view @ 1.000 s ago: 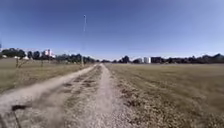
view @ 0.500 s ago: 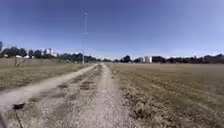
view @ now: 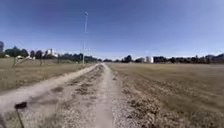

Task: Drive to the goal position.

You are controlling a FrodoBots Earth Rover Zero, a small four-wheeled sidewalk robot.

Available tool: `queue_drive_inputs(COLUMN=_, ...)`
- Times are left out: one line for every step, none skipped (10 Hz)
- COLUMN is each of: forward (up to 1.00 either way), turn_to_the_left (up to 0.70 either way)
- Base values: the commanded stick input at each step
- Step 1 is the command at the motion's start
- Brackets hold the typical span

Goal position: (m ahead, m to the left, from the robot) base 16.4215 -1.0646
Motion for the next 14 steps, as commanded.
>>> queue_drive_inputs(forward=0.69, turn_to_the_left=0.06)
queue_drive_inputs(forward=0.69, turn_to_the_left=0.06)
queue_drive_inputs(forward=0.69, turn_to_the_left=0.06)
queue_drive_inputs(forward=0.69, turn_to_the_left=0.06)
queue_drive_inputs(forward=0.69, turn_to_the_left=0.06)
queue_drive_inputs(forward=0.69, turn_to_the_left=0.06)
queue_drive_inputs(forward=0.69, turn_to_the_left=0.06)
queue_drive_inputs(forward=0.69, turn_to_the_left=0.06)
queue_drive_inputs(forward=0.69, turn_to_the_left=0.06)
queue_drive_inputs(forward=0.69, turn_to_the_left=0.06)
queue_drive_inputs(forward=0.69, turn_to_the_left=0.06)
queue_drive_inputs(forward=0.69, turn_to_the_left=0.06)
queue_drive_inputs(forward=0.69, turn_to_the_left=0.06)
queue_drive_inputs(forward=0.69, turn_to_the_left=0.06)
